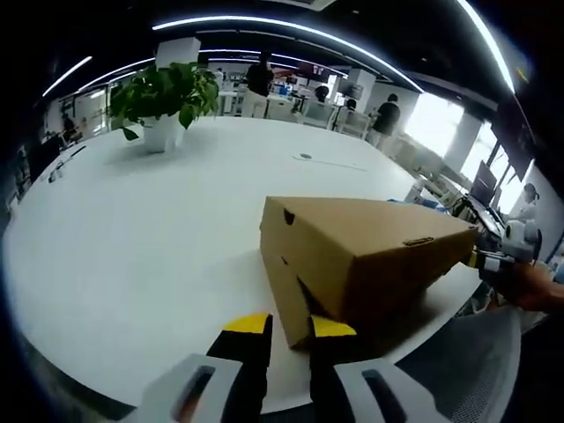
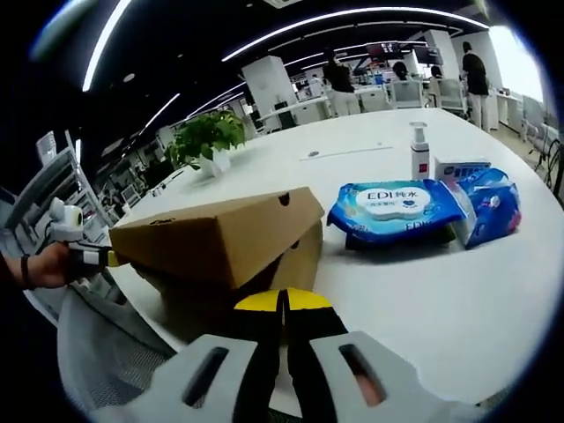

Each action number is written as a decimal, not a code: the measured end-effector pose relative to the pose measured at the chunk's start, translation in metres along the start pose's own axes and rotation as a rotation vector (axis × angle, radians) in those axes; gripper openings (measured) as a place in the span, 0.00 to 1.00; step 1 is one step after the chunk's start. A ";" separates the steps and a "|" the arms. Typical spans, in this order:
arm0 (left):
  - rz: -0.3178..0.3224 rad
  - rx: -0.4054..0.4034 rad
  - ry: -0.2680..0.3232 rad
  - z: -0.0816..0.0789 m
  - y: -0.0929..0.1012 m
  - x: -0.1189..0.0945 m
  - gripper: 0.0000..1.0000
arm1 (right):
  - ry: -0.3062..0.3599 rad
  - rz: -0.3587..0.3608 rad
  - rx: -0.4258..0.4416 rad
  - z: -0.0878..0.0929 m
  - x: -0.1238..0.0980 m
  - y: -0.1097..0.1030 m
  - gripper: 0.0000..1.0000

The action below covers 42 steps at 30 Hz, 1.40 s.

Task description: Operate the shoe box by opening the lid, removing the specified soft item, and placing it in the target area until the item is outside and the box remains undamaged.

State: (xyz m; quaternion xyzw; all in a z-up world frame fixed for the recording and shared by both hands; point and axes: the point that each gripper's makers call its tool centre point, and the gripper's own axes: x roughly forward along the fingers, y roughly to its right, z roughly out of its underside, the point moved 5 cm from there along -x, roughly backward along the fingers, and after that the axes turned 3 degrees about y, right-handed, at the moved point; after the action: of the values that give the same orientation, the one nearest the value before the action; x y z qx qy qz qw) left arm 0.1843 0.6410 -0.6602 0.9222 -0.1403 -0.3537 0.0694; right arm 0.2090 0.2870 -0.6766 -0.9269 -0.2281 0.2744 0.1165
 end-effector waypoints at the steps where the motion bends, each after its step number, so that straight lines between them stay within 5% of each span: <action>1: -0.002 -0.003 0.002 0.000 -0.001 -0.001 0.15 | -0.004 -0.001 -0.005 0.000 0.000 0.000 0.00; 14: 0.011 -0.104 0.060 -0.010 -0.007 -0.006 0.17 | 0.018 0.024 0.023 -0.007 -0.010 0.008 0.00; 20: 0.089 -0.192 0.101 -0.017 -0.002 -0.004 0.23 | 0.100 -0.051 0.157 -0.024 -0.012 -0.001 0.12; 23: 0.123 -0.207 0.073 -0.013 0.002 0.002 0.26 | 0.095 -0.074 0.178 -0.023 -0.008 -0.005 0.20; 33: 0.151 -0.198 -0.017 -0.002 0.014 0.024 0.26 | -0.034 -0.055 0.144 0.005 0.015 -0.012 0.22; 42: 0.160 -0.226 0.001 -0.024 0.005 0.043 0.26 | -0.011 -0.043 0.154 -0.019 0.044 -0.003 0.22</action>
State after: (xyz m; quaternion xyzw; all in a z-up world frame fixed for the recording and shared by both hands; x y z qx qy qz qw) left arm 0.2296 0.6241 -0.6683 0.8946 -0.1725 -0.3600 0.2010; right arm 0.2514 0.3099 -0.6803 -0.9086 -0.2267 0.2937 0.1920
